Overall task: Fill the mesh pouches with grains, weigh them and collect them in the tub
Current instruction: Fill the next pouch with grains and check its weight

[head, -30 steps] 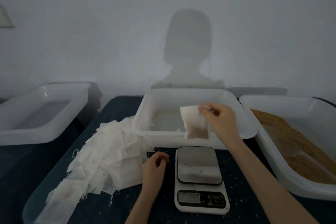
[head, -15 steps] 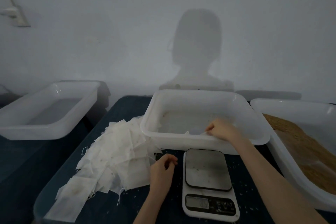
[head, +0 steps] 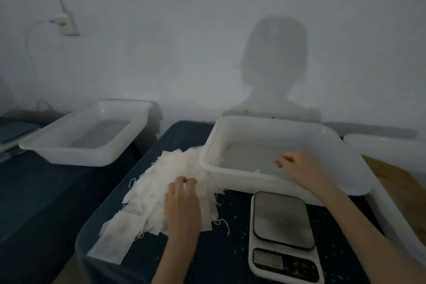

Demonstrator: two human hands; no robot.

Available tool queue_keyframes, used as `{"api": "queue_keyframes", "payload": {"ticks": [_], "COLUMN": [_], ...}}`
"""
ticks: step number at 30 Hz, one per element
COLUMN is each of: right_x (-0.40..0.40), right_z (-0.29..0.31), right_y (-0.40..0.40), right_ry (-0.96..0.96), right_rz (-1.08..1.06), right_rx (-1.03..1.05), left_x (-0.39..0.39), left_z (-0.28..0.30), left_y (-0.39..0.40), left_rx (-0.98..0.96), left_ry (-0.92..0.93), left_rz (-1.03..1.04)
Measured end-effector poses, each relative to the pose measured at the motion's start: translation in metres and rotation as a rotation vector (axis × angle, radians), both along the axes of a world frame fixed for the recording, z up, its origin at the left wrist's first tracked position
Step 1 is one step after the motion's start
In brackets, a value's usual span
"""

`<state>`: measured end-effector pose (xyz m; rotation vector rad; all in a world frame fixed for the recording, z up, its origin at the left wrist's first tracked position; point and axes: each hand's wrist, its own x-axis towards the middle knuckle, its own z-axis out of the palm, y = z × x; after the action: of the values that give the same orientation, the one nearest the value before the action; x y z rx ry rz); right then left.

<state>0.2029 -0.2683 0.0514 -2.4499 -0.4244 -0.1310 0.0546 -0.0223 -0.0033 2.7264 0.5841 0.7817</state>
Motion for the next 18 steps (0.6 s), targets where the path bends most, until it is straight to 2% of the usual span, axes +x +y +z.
{"api": "queue_keyframes", "payload": {"ticks": [4, 8, 14, 18], "right_x": [-0.026, -0.052, -0.072, -0.082], "right_z": [0.009, 0.019, 0.016, 0.009], "right_y": [0.012, 0.030, 0.047, 0.055], "right_ry": [-0.150, -0.167, -0.138, -0.085], "right_rz": [0.033, 0.108, 0.206, 0.227], "right_rx": [0.077, 0.066, 0.022, 0.010], "left_x": [-0.006, 0.000, 0.004, 0.007], "left_z": [0.002, 0.005, 0.006, 0.008], "left_y": [0.039, 0.048, 0.049, 0.054], "left_rx": [0.126, 0.215, 0.285, 0.292], "left_ry": [0.223, 0.346, 0.377, 0.370], "left_rz": [0.095, -0.006, -0.022, -0.109]}}
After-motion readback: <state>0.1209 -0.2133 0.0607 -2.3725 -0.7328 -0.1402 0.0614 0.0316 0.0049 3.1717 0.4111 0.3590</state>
